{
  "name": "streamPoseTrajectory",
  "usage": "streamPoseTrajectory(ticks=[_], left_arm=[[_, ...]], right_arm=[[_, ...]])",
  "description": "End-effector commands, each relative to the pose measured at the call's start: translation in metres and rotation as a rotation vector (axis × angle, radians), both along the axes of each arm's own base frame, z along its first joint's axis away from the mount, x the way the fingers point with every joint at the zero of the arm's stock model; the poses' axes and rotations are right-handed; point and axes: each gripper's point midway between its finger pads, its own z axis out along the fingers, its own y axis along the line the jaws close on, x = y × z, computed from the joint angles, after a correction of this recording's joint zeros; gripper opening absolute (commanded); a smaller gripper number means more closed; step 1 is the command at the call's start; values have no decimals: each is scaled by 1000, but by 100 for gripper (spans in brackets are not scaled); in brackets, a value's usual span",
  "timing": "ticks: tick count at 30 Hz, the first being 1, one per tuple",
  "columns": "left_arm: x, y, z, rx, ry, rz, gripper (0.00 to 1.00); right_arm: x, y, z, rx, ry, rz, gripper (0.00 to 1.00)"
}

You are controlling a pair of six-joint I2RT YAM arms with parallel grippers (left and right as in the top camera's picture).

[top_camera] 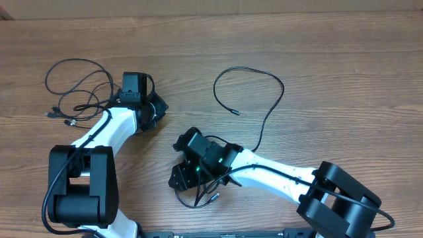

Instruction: Untangle cables

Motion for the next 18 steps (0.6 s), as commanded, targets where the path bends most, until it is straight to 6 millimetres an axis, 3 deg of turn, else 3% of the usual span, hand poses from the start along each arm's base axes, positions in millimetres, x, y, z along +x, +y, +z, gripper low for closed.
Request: streamPoseTrajectory(ticks=[1, 3, 5, 11, 12, 15, 18], left_arm=[[0, -2, 7, -10, -17, -9, 7], [0, -2, 7, -10, -16, -9, 8], [0, -2, 7, -10, -16, -9, 8], [0, -4, 7, -15, -16, -14, 9], [0, -4, 8, -19, -16, -15, 10], [0, -5, 8, -24, -16, -17, 10], [0, -6, 8, -27, -16, -19, 10]], right_arm=[[10, 3, 7, 2, -29, -86, 65], [10, 6, 9, 16, -32, -84, 76], [14, 10, 13, 41, -40, -85, 77], [16, 15, 17, 62, 18, -164, 16], [15, 15, 17, 58, 35, -184, 11], [16, 12, 13, 33, 57, -230, 9], [14, -1, 1, -56, 91, -337, 27]])
